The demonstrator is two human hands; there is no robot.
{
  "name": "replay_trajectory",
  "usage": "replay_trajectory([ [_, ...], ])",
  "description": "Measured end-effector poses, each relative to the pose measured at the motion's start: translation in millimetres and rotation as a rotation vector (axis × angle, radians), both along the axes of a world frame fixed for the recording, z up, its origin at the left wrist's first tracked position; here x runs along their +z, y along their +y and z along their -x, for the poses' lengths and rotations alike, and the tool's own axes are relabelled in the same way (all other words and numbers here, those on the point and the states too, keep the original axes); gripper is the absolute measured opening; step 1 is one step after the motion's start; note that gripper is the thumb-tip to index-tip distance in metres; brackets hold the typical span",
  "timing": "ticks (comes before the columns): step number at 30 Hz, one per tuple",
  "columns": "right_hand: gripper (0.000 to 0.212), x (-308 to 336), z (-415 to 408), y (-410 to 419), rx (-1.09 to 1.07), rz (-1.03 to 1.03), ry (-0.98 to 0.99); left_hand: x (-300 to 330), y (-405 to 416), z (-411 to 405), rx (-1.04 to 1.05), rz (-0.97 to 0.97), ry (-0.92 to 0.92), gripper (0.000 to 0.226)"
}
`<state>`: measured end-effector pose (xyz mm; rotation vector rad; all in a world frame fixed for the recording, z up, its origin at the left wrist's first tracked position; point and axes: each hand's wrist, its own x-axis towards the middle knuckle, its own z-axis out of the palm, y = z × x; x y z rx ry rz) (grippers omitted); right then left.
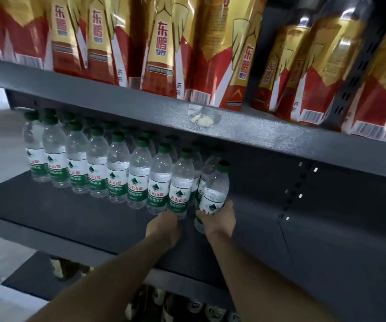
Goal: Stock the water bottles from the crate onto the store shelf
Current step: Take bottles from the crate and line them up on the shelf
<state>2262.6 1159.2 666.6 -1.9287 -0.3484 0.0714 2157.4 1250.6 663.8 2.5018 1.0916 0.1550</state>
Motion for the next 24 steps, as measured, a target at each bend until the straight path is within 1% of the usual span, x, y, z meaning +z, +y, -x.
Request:
replay_trajectory([
  [3, 0.068, -1.8, -2.6, 14.5, 0.042, 0.019, 0.042, -4.8, 14.2, 19.8, -0.013, 0.041, 0.055, 0.027],
  [8, 0.074, -9.0, -8.7, 28.2, 0.068, 0.113, 0.032, -8.8, 26.3, 26.7, -0.036, 0.068, 0.059, 0.024],
  [13, 0.07, -16.3, -4.5, 35.8, 0.037, 0.108, 0.011, -9.7, 23.0, 18.3, -0.034, 0.03, 0.09, 0.027],
  [17, 0.072, -18.0, -2.6, 39.1, 0.01, 0.117, 0.02, -8.7, 22.3, 18.8, -0.048, 0.048, 0.087, 0.03],
  [22, 0.085, -13.7, -0.9, 32.8, 0.04, 0.199, 0.086, 0.2, 19.3, 33.9, -0.1, 0.083, 0.071, 0.031],
  [24, 0.091, -11.1, 7.2, 25.3, 0.05, 0.203, 0.105, 6.7, 18.0, 43.8, -0.135, 0.078, 0.059, 0.03],
])
